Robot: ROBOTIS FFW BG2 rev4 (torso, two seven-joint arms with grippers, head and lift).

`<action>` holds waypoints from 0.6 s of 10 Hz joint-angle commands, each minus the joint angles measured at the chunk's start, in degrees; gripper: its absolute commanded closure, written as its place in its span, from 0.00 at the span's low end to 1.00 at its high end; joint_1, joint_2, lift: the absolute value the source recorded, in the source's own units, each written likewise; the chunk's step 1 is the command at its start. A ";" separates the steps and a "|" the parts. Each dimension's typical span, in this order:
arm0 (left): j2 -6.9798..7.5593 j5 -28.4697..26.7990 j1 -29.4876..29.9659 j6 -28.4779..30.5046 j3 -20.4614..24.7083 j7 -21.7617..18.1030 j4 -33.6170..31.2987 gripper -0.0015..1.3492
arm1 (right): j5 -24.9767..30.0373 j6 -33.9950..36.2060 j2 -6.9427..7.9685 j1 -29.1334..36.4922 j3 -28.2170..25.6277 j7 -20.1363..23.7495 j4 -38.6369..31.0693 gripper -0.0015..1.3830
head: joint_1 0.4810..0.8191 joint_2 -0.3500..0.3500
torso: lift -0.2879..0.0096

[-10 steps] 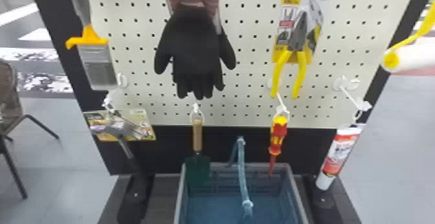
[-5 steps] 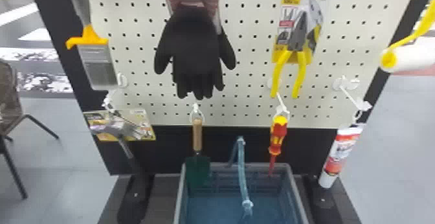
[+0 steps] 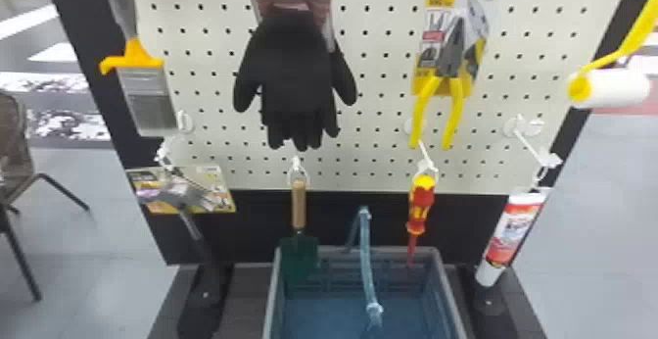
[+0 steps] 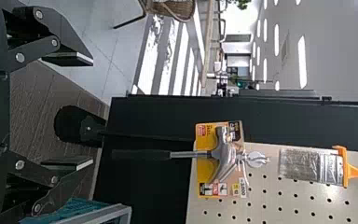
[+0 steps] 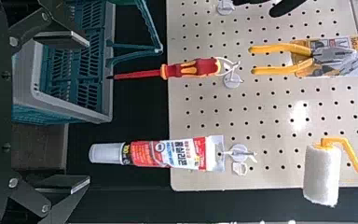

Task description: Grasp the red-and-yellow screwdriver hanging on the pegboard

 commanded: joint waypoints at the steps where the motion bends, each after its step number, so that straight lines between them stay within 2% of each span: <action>1: 0.14 0.03 -0.01 0.00 0.00 0.00 0.00 0.38 | -0.24 1.28 -0.34 -2.19 -0.03 1.03 0.29 0.19 | 0.20 0.50 | 0.63; 4: 0.14 0.03 -0.01 0.00 0.00 0.00 0.00 0.38 | -1.03 3.30 -0.87 -5.39 -0.21 4.02 -0.42 0.19 | 0.20 0.50 | 0.63; 6: 0.14 0.03 -0.01 0.09 -0.09 0.00 0.00 0.38 | -1.65 5.41 -2.45 -7.11 -0.21 4.99 -2.38 0.19 | 0.20 0.50 | 0.63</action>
